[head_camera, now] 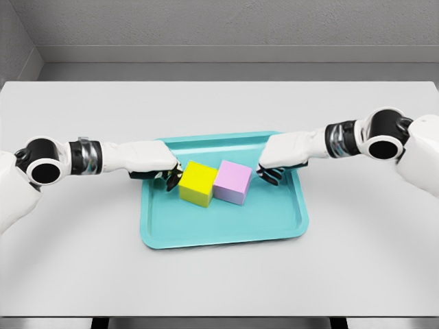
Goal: Push two cubes
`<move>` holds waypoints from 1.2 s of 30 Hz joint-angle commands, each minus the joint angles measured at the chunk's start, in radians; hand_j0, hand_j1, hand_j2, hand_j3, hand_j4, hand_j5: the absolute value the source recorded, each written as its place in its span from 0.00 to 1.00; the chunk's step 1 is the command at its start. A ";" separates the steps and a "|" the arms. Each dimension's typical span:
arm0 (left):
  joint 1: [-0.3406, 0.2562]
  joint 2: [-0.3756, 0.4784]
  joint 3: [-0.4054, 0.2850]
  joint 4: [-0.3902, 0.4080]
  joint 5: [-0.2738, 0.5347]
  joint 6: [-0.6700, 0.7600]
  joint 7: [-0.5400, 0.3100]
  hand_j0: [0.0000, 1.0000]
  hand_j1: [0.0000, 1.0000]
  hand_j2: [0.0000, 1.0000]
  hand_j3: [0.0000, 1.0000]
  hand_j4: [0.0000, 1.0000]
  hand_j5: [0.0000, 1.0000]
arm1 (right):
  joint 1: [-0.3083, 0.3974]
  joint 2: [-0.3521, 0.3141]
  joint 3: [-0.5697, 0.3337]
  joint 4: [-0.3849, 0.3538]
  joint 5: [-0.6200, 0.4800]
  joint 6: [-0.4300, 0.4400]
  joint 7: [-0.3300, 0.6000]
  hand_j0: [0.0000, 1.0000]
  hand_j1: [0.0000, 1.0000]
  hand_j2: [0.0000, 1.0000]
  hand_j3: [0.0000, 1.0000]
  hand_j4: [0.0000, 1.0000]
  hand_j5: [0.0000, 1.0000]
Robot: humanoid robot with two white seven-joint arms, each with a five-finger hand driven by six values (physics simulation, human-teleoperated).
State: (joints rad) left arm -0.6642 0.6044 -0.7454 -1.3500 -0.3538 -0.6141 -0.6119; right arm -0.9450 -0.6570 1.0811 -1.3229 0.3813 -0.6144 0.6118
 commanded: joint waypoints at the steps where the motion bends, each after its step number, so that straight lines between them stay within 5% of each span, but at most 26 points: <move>1: 0.000 0.001 0.001 0.000 0.009 0.003 0.001 0.25 0.25 0.25 0.25 0.25 0.25 | 0.002 -0.041 -0.004 -0.002 -0.007 0.004 -0.001 0.20 0.20 0.20 0.20 0.20 0.20; 6: 0.000 0.001 0.001 0.000 0.009 0.003 0.001 0.25 0.25 0.25 0.25 0.25 0.25 | 0.011 -0.068 -0.009 -0.002 -0.007 0.004 -0.001 0.21 0.21 0.21 0.21 0.21 0.21; 12: -0.041 0.060 0.004 0.029 0.045 0.003 0.001 0.27 0.27 0.27 0.27 0.27 0.27 | 0.017 -0.133 -0.139 -0.002 -0.019 0.004 -0.001 0.21 0.21 0.21 0.21 0.21 0.21; 16: 0.005 0.230 -0.019 -0.208 0.174 0.003 0.001 0.27 0.27 0.27 0.27 0.27 0.27 | 0.029 -0.133 -0.148 -0.001 -0.019 0.004 -0.001 0.21 0.21 0.21 0.21 0.21 0.21; 19: 0.026 0.222 -0.077 -0.278 0.177 0.003 0.001 0.27 0.27 0.27 0.27 0.27 0.27 | 0.029 -0.131 -0.164 -0.001 -0.021 0.004 -0.001 0.21 0.21 0.21 0.21 0.21 0.21; 36: 0.058 0.124 -0.095 -0.181 0.164 0.003 0.001 0.27 0.27 0.27 0.27 0.27 0.27 | 0.028 -0.128 -0.168 -0.002 -0.021 0.004 -0.001 0.25 0.25 0.25 0.25 0.25 0.25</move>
State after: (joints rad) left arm -0.6059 0.7369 -0.8331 -1.5371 -0.1964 -0.6133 -0.6111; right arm -0.9158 -0.7820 0.9136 -1.3248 0.3648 -0.6133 0.6111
